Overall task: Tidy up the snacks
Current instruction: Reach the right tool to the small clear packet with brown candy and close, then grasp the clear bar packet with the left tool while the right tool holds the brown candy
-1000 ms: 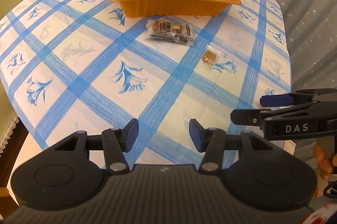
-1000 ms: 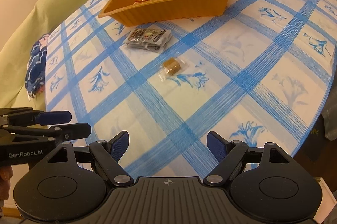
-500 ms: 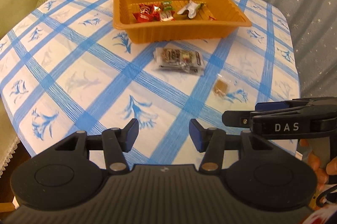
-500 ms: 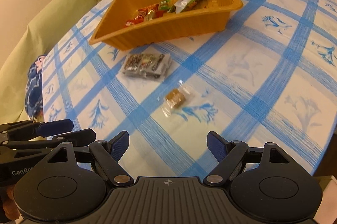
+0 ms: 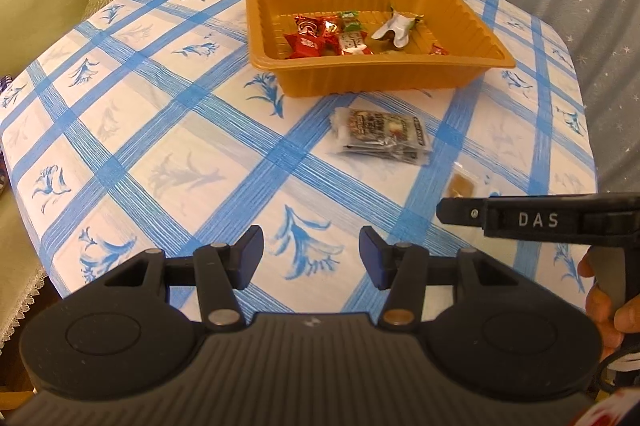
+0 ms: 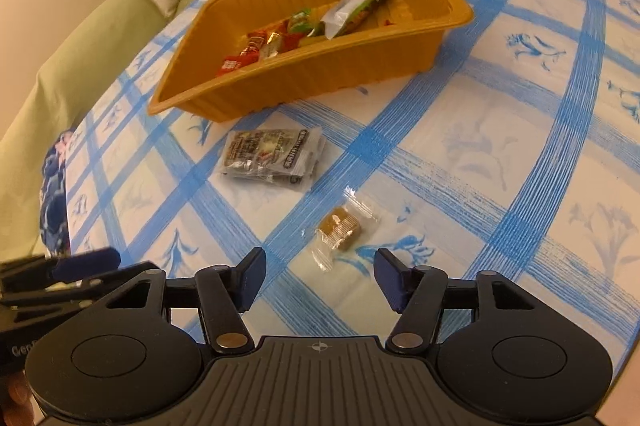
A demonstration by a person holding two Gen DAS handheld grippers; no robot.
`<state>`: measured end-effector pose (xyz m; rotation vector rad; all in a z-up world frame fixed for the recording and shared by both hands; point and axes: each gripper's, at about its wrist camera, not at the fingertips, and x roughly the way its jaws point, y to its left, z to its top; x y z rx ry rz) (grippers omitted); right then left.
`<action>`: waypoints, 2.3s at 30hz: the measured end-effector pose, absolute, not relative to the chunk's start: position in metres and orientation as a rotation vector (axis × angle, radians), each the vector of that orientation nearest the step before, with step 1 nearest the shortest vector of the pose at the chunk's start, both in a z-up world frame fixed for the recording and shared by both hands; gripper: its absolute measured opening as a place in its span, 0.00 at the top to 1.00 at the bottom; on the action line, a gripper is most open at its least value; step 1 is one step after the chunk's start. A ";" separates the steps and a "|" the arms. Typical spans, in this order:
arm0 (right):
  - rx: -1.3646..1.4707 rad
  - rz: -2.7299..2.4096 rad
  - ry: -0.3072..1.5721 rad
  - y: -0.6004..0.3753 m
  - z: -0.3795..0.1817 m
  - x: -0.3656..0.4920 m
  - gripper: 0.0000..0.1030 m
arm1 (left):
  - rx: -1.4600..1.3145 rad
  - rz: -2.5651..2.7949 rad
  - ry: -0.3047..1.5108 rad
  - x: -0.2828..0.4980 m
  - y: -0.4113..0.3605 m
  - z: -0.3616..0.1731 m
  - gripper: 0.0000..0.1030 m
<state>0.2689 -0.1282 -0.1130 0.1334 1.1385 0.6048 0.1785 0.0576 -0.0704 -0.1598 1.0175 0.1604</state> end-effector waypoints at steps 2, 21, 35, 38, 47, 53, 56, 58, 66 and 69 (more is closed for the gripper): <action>0.127 0.597 1.132 -0.125 -0.113 0.272 0.43 | -0.160 0.158 1.014 0.181 0.059 -0.071 0.52; -0.173 0.613 0.947 -0.092 -0.123 0.257 0.68 | -0.042 0.040 1.005 0.207 0.056 -0.084 0.49; -0.128 0.536 0.952 -0.130 -0.122 0.272 0.79 | 0.151 -0.080 0.979 0.251 0.039 -0.105 0.38; -0.096 0.503 0.958 -0.143 -0.121 0.276 0.79 | 0.171 -0.071 0.976 0.261 0.038 -0.111 0.38; -0.038 0.434 0.960 -0.170 -0.119 0.284 0.79 | 0.092 -0.107 0.977 0.273 0.014 -0.112 0.38; -0.014 0.398 0.963 -0.183 -0.118 0.289 0.79 | 0.095 -0.175 0.950 0.273 -0.005 -0.104 0.38; -0.003 0.397 0.965 -0.190 -0.118 0.291 0.79 | 0.149 -0.162 0.928 0.275 -0.004 -0.102 0.37; -0.002 0.403 0.965 -0.193 -0.118 0.291 0.79 | 0.186 -0.174 0.929 0.280 -0.005 -0.103 0.37; -0.003 0.408 0.964 -0.196 -0.118 0.289 0.79 | 0.210 -0.216 0.970 0.301 -0.009 -0.116 0.41; 0.007 0.411 0.966 -0.198 -0.118 0.289 0.79 | 0.175 -0.231 0.985 0.298 -0.011 -0.115 0.42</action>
